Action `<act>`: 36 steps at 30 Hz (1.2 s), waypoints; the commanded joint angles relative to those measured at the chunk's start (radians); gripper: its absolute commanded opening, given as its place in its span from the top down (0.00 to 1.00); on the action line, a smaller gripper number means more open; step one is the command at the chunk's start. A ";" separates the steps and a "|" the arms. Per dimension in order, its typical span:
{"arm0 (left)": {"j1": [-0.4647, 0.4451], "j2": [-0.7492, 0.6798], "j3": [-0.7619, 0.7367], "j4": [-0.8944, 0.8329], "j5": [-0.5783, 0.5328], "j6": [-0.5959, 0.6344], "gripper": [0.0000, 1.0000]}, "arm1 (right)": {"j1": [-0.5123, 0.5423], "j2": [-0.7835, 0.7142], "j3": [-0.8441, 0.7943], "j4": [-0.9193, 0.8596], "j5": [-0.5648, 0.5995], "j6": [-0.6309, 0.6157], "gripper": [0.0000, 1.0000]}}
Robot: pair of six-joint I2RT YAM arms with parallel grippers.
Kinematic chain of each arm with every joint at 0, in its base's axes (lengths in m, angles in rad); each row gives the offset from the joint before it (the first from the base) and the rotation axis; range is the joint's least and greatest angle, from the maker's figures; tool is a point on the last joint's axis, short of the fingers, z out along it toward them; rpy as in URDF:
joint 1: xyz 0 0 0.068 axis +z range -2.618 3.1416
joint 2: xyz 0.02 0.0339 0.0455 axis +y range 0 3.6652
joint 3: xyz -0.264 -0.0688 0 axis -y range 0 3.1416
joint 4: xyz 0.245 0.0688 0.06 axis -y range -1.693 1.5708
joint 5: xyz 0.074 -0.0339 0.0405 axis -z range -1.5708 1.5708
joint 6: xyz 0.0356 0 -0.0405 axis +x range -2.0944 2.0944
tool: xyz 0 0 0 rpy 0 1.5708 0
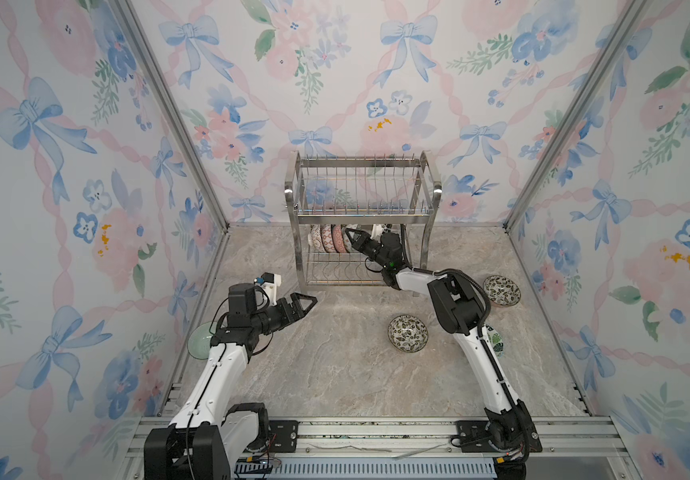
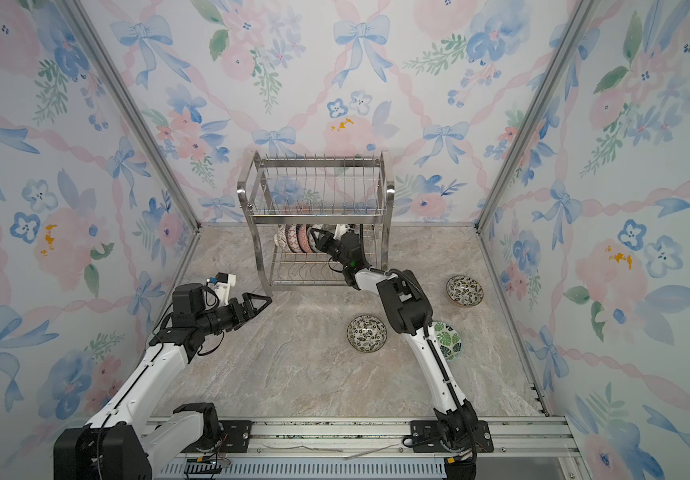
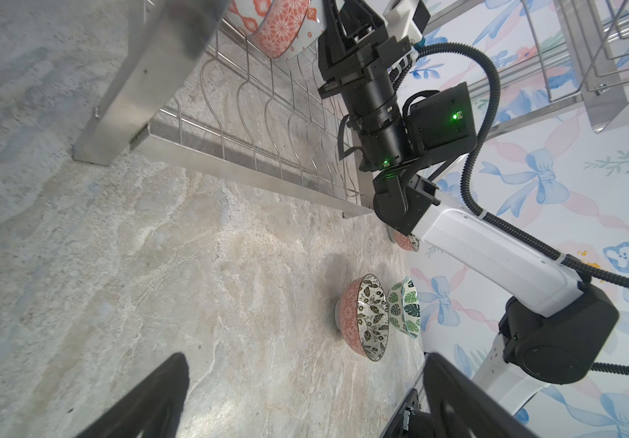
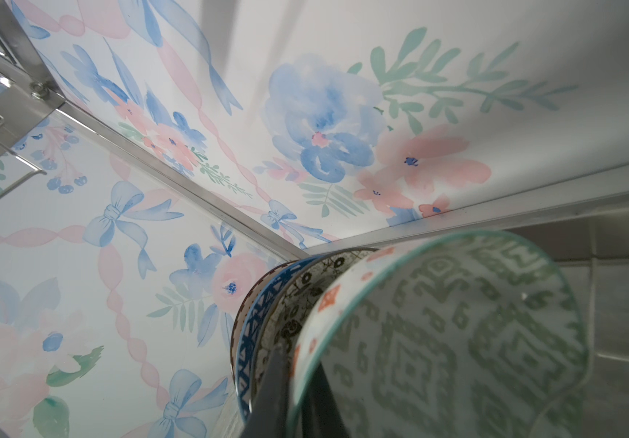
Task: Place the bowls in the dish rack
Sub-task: 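Carry the green bowl into the rack slot beside the leaf-pattern bowl, then open the right gripper to release the green bowl upright in the rack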
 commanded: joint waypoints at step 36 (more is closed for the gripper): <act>-0.006 -0.042 0.004 -0.011 -0.031 0.033 0.02 | 0.001 -0.268 -0.208 -0.167 -0.011 -0.200 0.49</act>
